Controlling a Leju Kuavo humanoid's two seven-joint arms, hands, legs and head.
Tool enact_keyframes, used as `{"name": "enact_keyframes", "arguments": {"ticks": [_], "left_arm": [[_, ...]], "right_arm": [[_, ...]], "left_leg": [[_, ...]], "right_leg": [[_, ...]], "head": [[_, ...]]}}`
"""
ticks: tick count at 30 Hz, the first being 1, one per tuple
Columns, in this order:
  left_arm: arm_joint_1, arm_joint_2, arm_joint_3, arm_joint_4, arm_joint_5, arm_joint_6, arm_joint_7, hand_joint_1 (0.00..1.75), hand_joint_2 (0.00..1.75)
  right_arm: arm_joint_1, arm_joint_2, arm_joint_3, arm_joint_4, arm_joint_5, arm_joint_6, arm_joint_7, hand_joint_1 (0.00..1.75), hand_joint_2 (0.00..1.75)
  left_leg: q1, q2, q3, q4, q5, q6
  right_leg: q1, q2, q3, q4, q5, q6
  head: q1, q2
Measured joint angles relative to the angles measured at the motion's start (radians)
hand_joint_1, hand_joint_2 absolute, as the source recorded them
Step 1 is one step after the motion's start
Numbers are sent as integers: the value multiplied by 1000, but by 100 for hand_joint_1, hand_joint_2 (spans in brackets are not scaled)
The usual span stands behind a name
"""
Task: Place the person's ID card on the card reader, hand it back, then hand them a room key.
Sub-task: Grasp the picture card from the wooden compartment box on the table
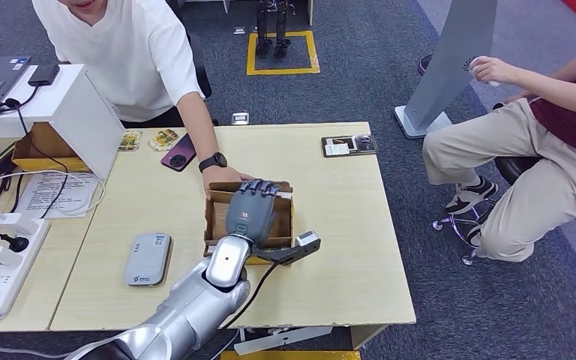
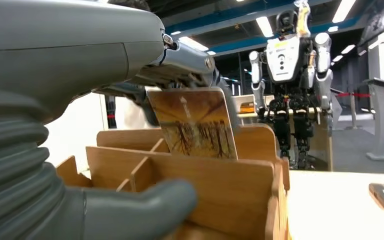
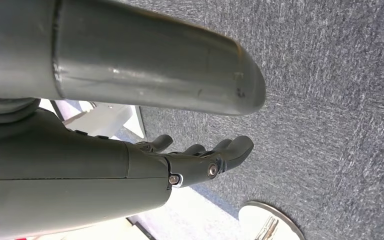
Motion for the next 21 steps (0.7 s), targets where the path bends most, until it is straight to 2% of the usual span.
{"name": "enact_keyframes", "arguments": {"ticks": [13, 21], "left_arm": [[-15, 1, -12, 17, -7, -4, 7, 175, 175], [-14, 8, -13, 18, 7, 43, -7, 175, 175]], "right_arm": [[0, 0, 0, 0, -4, 1, 0, 0, 0], [0, 0, 4, 0, -10, 1, 0, 0, 0]], "left_leg": [[0, 0, 0, 0, 0, 0], [0, 0, 0, 0, 0, 0]], "right_leg": [[0, 0, 0, 0, 0, 0], [0, 0, 0, 0, 0, 0]], "head": [[0, 0], [0, 0]]}}
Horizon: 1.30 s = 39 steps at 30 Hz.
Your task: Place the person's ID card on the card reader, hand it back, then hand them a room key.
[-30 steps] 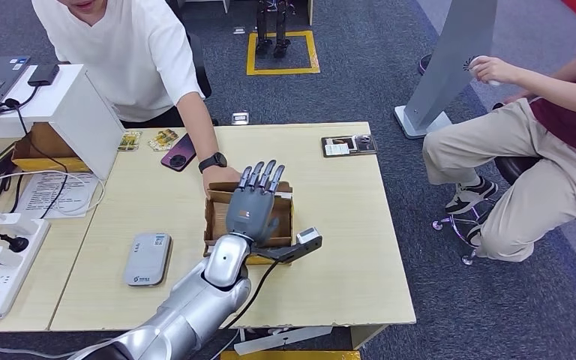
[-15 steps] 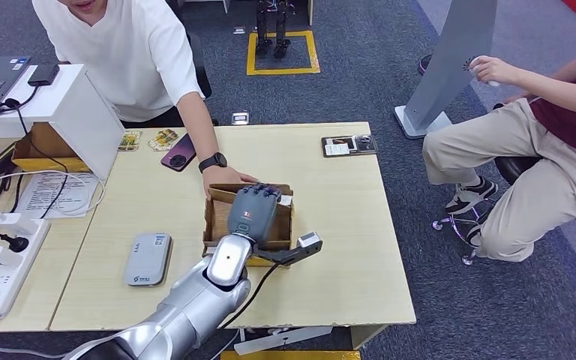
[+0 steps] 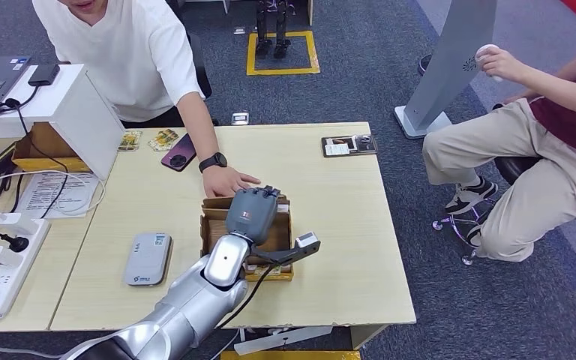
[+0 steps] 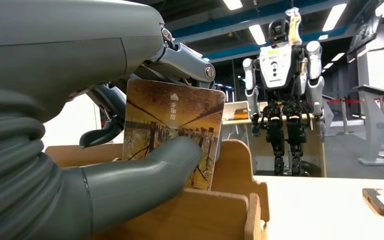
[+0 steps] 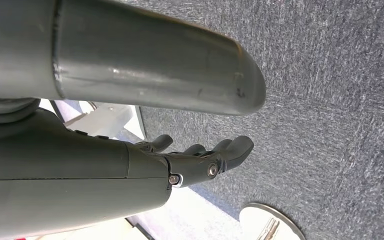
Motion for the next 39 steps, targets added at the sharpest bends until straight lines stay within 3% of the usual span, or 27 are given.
{"name": "enact_keyframes", "arguments": {"ticks": [8, 27, 33, 39], "left_arm": [[23, 16, 0, -36, 20, 74, -39, 175, 175], [90, 42, 111, -464, 139, 81, -282, 175, 175], [84, 42, 144, -487, 210, 81, -284, 175, 175], [47, 51, 177, -451, 205, 81, -234, 175, 175]], "right_arm": [[1, 0, 15, 0, -14, -1, 0, 0, 0], [15, 0, 23, 0, -45, -15, -4, 0, 0], [17, 0, 35, 0, -46, -16, -4, 0, 0], [17, 0, 45, 0, -46, -16, -2, 0, 0]], "left_leg": [[0, 0, 0, 0, 0, 0], [0, 0, 0, 0, 0, 0], [0, 0, 0, 0, 0, 0], [0, 0, 0, 0, 0, 0]], "right_leg": [[0, 0, 0, 0, 0, 0], [0, 0, 0, 0, 0, 0], [0, 0, 0, 0, 0, 0], [0, 0, 0, 0, 0, 0]], "head": [[0, 0], [0, 0], [0, 0], [0, 0]]}}
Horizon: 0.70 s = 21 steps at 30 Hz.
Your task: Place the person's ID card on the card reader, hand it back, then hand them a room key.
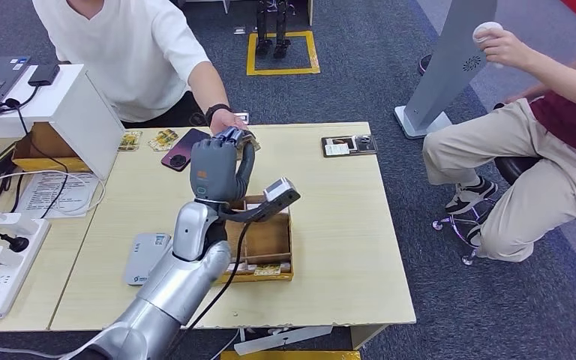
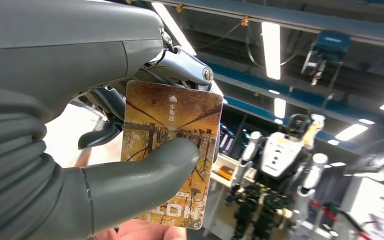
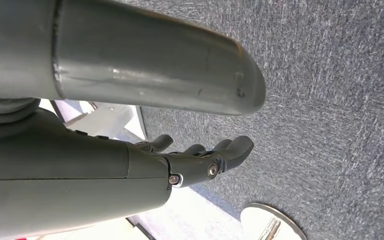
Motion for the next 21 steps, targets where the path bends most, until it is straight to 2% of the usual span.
{"name": "enact_keyframes", "arguments": {"ticks": [6, 21], "left_arm": [[-38, 19, 48, 78, -28, 0, 65, 175, 175], [-49, 83, 156, 144, -122, 0, 165, 175, 175]], "right_arm": [[1, 0, 1, 0, -6, 0, 7, 0, 0], [11, 0, 1, 0, -24, -6, 11, 0, 0]], "left_leg": [[0, 0, 0, 0, 0, 0], [0, 0, 0, 0, 0, 0]], "right_leg": [[0, 0, 0, 0, 0, 0], [0, 0, 0, 0, 0, 0]], "head": [[0, 0], [0, 0]]}}
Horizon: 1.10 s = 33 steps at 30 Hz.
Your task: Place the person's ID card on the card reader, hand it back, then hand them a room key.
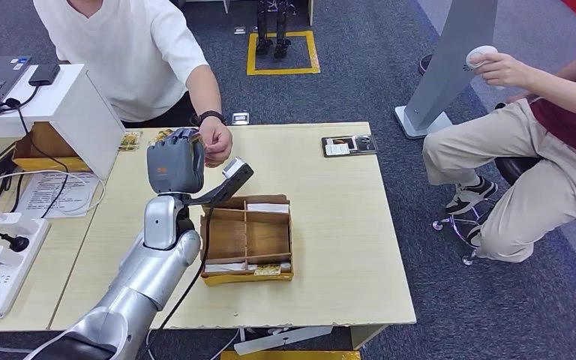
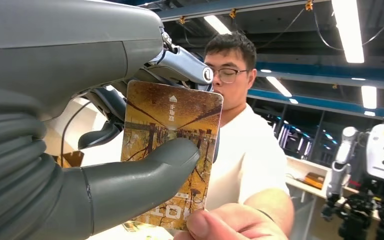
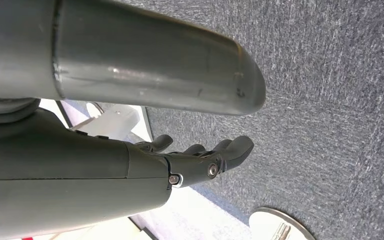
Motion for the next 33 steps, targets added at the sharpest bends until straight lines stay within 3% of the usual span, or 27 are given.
{"name": "enact_keyframes", "arguments": {"ticks": [11, 12, 15, 16, 33], "left_arm": [[19, 18, 53, 7, -6, 0, -7, 175, 175], [22, 18, 58, 6, -6, 0, -8, 141, 175], [32, 17, 74, 4, -2, 0, -18, 10, 175], [37, 17, 80, 1, -2, 0, -23, 0, 175], [95, 0, 202, -88, -6, 0, -94, 0, 175]], "right_arm": [[11, 0, 0, 0, 8, -15, 1, 0, 0], [12, 0, 0, 0, 8, -16, 1, 0, 0], [14, 0, 0, 0, 8, -18, 1, 0, 0], [14, 0, 0, 0, 8, -19, 2, 0, 0], [18, 0, 0, 0, 7, -33, 1, 0, 0]], "left_leg": [[0, 0, 0, 0, 0, 0], [0, 0, 0, 0, 0, 0], [0, 0, 0, 0, 0, 0], [0, 0, 0, 0, 0, 0], [0, 0, 0, 0, 0, 0]], "right_leg": [[0, 0, 0, 0, 0, 0], [0, 0, 0, 0, 0, 0], [0, 0, 0, 0, 0, 0], [0, 0, 0, 0, 0, 0], [0, 0, 0, 0, 0, 0]], "head": [[0, 0], [0, 0], [0, 0], [0, 0], [0, 0]]}}
